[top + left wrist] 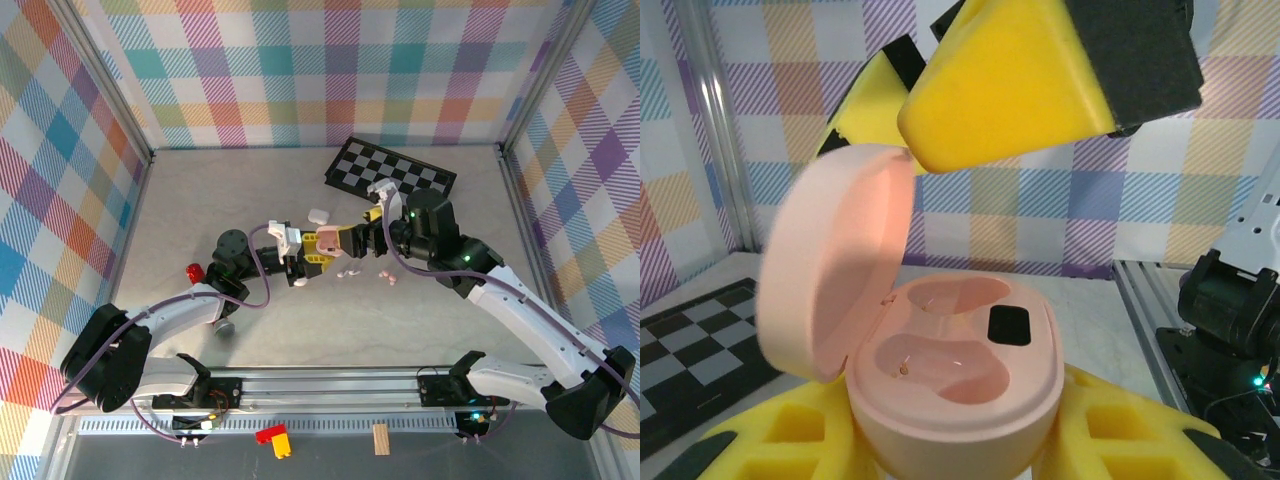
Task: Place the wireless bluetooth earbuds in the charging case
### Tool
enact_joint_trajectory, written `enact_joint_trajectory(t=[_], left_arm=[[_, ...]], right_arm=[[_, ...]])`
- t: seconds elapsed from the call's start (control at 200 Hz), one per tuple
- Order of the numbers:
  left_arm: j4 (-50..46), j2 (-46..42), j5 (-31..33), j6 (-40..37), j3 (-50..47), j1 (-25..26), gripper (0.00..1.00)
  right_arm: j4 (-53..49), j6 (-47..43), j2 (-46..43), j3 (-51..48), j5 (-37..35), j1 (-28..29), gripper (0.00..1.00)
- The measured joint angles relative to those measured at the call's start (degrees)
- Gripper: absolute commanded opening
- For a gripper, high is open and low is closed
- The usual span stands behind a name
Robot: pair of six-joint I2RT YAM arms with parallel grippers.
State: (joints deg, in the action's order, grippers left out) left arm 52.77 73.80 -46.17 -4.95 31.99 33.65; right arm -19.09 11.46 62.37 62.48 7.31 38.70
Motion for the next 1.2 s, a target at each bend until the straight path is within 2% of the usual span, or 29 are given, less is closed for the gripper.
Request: enact_joint_trajectory(t=[0.29,0.48,0.59,0.75,0.86,1.2], left_arm=[[1.6,0.1,-0.8,1.2,0.0,0.0,0.32],[1.8,0.1,-0.7,1.3,-0.7,0.0,0.32],[1.8,0.1,-0.3,1.3,-1.2,-0.1,0.32],[2.0,0.1,0.4,1.5,-1.6,-0.1,0.32],[2.0,0.0,0.4,1.5,-1.7,-0.1,0.32],[1.4,0.0,0.8,1.5,-1.7,-0.1,0.32]], right_arm=[[-2.6,1.5,-0.4,0.5,-0.8,0.0,0.83],[-0.3,3.9,-6.6,-3.8,-0.5,-1.0,0.83],[1.1,7.1,-11.3,-8.4,-1.0,-4.7,0.82],[0.8,13.6,-13.6,-14.6,-1.5,-13.9,0.81],[-1.2,16.4,-10.0,-17.0,-1.5,-18.1,0.76],[-3.3,19.2,10.6,-19.9,-1.0,-18.9,0.68]])
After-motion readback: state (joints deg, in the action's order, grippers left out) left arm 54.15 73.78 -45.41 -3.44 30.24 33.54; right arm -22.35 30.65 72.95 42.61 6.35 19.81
